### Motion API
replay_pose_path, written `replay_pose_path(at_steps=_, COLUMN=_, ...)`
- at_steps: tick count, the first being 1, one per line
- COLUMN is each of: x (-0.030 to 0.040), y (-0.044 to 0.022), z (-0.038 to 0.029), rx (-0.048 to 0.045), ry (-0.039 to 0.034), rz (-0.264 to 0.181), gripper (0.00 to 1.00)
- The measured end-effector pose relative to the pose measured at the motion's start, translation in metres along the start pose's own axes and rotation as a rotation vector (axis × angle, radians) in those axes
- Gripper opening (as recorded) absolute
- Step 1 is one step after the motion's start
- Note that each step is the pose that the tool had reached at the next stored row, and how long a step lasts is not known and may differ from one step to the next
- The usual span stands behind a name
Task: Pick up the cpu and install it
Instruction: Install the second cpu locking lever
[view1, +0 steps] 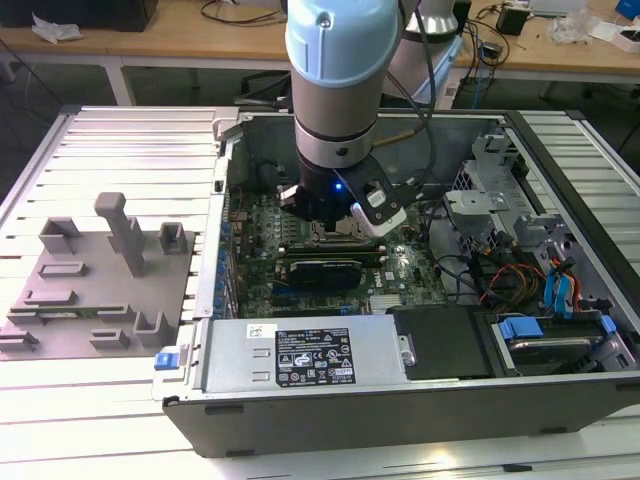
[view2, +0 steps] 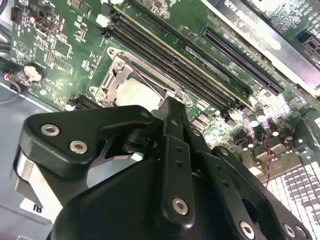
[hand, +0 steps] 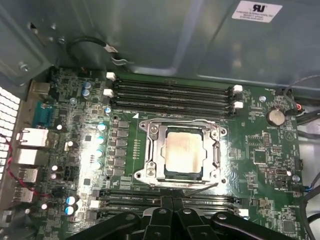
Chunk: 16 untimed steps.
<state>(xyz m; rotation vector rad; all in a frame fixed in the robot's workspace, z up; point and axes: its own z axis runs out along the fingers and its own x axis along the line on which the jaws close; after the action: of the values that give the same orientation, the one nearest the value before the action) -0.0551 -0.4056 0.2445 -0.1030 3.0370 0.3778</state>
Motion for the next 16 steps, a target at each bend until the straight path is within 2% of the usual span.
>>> replay_pose_path(at_steps=4, x=0.002, y=-0.0019, z=0.0073, rx=0.0, ry=0.001, rz=0.001, gripper=0.11)
replay_pose_path(at_steps=8, x=0.0144, y=-0.0018, z=0.0099, rx=0.0, ry=0.0009, rz=0.002, gripper=0.11)
replay_pose_path(at_steps=16, x=0.0146, y=-0.002, z=0.0102, rx=0.0001, ry=0.0011, rz=0.001, gripper=0.11)
